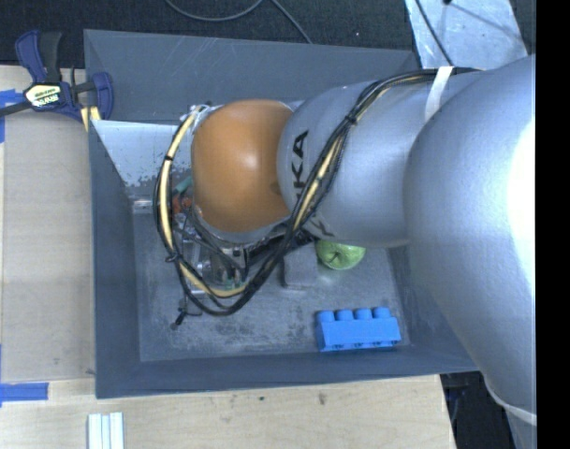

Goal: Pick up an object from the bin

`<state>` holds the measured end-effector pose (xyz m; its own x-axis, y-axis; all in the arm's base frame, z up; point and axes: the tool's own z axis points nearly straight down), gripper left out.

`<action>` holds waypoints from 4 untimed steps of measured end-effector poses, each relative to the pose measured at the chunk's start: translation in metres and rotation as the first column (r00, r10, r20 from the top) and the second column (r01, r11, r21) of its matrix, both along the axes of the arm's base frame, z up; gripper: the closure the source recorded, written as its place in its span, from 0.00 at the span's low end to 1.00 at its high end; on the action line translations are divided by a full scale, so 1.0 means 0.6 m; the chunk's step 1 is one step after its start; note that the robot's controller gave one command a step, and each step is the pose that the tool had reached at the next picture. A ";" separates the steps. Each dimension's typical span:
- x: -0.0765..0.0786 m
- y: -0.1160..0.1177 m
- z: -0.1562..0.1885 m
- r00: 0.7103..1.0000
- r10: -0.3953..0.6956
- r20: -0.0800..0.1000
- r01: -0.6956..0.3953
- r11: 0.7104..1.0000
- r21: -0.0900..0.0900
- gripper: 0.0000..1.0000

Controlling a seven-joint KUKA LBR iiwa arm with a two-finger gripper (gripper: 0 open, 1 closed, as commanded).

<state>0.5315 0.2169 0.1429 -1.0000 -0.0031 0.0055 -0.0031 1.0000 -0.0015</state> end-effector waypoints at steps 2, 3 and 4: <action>0.022 -0.067 -0.003 0.992 0.128 0.004 -0.128 0.992 0.002 0.00; 0.125 -0.199 -0.034 0.993 0.119 0.016 -0.119 0.993 0.001 0.00; 0.097 -0.209 -0.052 0.939 0.344 0.009 -0.344 0.939 0.002 0.00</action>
Offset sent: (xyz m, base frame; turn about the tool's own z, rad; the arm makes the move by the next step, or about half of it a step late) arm 0.0331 -0.1126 -0.0140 -0.3346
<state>0.5897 0.0917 0.1118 -0.9377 -0.3473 -0.0034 -0.3473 0.9377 0.0004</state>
